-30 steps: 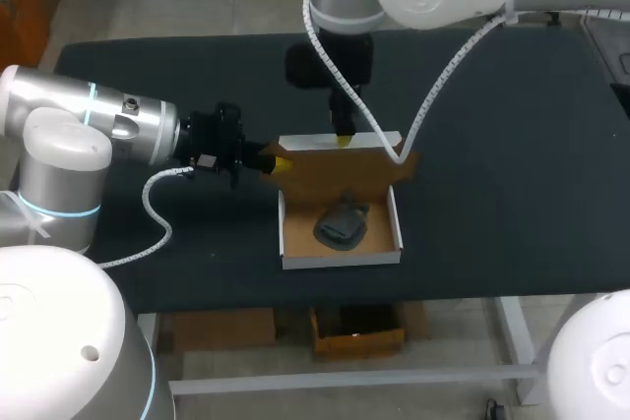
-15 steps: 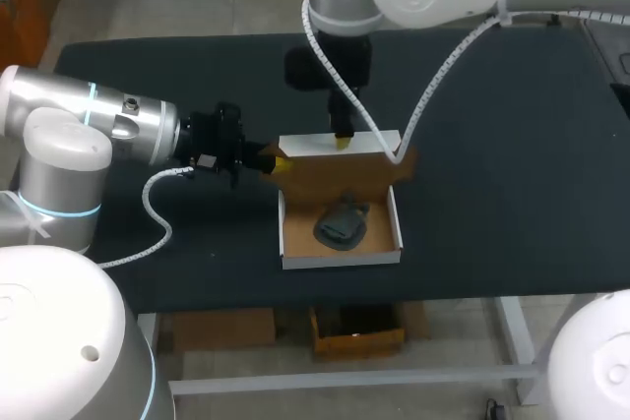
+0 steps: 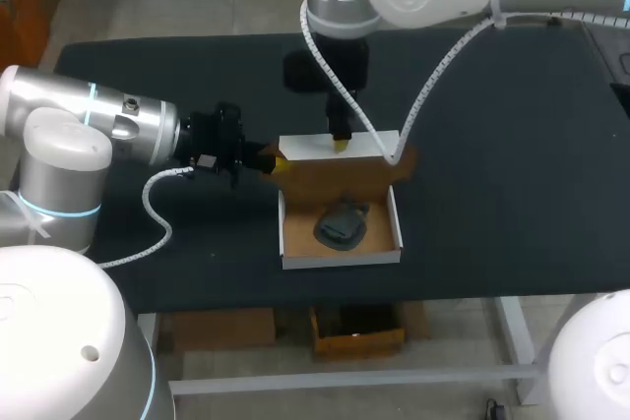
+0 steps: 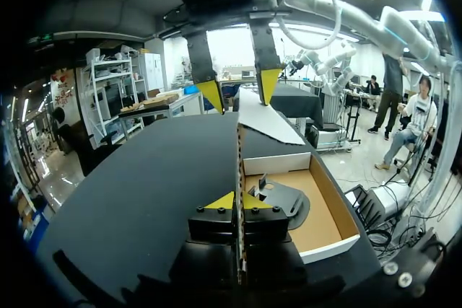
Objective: Assemble the packaging by folding the flat box into shape, placing the metal phone stand inside, and closing the box properly
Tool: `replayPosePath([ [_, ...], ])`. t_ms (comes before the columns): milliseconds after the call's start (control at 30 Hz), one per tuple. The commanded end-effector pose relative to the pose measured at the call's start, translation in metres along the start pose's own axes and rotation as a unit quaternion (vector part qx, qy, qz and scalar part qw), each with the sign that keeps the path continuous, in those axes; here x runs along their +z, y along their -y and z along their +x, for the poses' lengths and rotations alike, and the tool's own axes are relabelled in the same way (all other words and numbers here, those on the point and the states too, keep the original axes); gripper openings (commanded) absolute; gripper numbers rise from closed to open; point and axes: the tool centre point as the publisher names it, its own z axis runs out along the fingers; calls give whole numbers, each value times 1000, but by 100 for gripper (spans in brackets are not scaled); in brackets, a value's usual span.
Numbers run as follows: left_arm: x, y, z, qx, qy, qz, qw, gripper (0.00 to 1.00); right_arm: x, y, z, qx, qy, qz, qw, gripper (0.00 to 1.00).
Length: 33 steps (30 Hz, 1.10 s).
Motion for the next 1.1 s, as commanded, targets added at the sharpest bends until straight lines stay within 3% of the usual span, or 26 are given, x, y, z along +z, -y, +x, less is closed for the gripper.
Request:
replayPosePath([
  [33,2,-1,1,1,0,1,1000,0,2,-1,-4,-1,-7,2,1000,42],
  [200,2,-1,1,1,0,1,1000,0,6,0,-6,0,-11,1,1000,38],
  [333,2,-1,1,1,0,1,1000,0,8,-1,-7,0,-15,1,1000,28],
  [367,2,-1,1,1,0,1,1000,0,9,-1,-7,0,-15,1,1000,24],
  [467,2,-1,1,1,0,1,1000,0,10,-1,-8,1,-17,1,1000,0],
  [967,2,-1,1,1,0,1,1000,0,10,-2,-6,1,-11,3,1000,0],
  [1033,2,-1,1,1,0,1,1000,0,10,-3,-6,1,-11,3,1000,25],
  [1100,2,-1,1,1,0,1,1000,0,10,-3,-6,1,-11,3,1000,29],
])
